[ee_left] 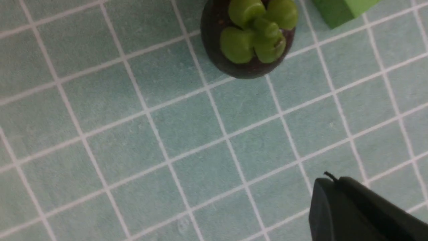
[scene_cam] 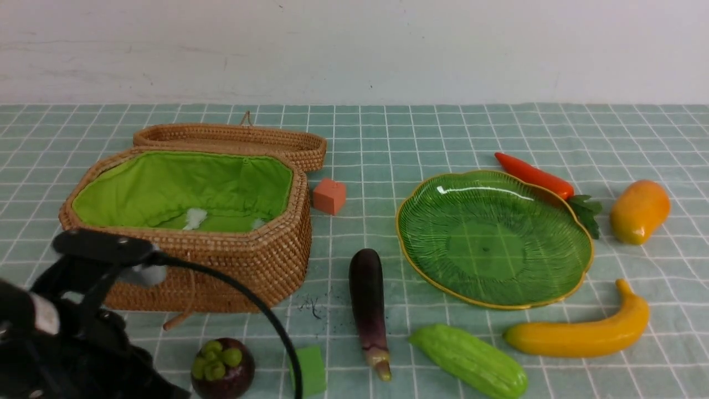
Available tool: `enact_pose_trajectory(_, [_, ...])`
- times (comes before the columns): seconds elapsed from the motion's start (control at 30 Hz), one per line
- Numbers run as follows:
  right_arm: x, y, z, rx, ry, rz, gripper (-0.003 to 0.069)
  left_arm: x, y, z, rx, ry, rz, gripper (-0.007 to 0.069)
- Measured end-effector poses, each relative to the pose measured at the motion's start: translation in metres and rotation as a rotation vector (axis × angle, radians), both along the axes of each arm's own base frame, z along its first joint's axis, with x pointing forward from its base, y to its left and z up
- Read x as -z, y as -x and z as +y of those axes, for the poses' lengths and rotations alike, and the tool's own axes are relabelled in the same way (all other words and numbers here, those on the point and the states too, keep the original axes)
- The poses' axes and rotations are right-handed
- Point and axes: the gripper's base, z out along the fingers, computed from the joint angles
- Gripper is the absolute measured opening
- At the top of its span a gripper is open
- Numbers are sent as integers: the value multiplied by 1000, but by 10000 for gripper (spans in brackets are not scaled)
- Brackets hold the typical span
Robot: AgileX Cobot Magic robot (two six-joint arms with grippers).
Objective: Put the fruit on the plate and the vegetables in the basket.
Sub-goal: Grab a mangosteen with your left arm and put it on the plate on the right
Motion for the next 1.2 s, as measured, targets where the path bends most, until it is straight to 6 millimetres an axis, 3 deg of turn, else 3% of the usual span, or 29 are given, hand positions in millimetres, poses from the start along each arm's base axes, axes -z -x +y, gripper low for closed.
enact_pose_trajectory(0.07, [-10, 6, -1, -41, 45, -40, 241, 6, -16, -11, 30, -32, -7, -3])
enact_pose_trajectory(0.23, [-13, 10, -1, -69, 88, -73, 236, 24, -44, -32, 70, -51, -18, 153])
enact_pose_trajectory(0.3, [-12, 9, -1, -72, 93, -73, 236, 35, -56, -38, 83, -67, -42, 304])
enact_pose_trajectory(0.43, [-7, 7, -1, -75, 100, -53, 236, 51, -70, -41, 119, -121, -78, 510])
enact_pose_trajectory(0.57, [-1, 4, 0, -76, 104, -32, 236, 66, -80, -42, 163, -175, -99, 631])
enact_pose_trajectory(0.73, [0, 4, 0, -77, 105, -27, 236, 82, -85, -45, 167, -185, -66, 629])
enact_pose_trajectory(0.83, [0, 4, 0, -76, 105, -28, 235, 93, -86, -45, 168, -201, -19, 538])
enact_pose_trajectory(1.2, [-1, 3, 0, -74, 102, -34, 235, 92, -84, -45, 152, -209, 47, 511])
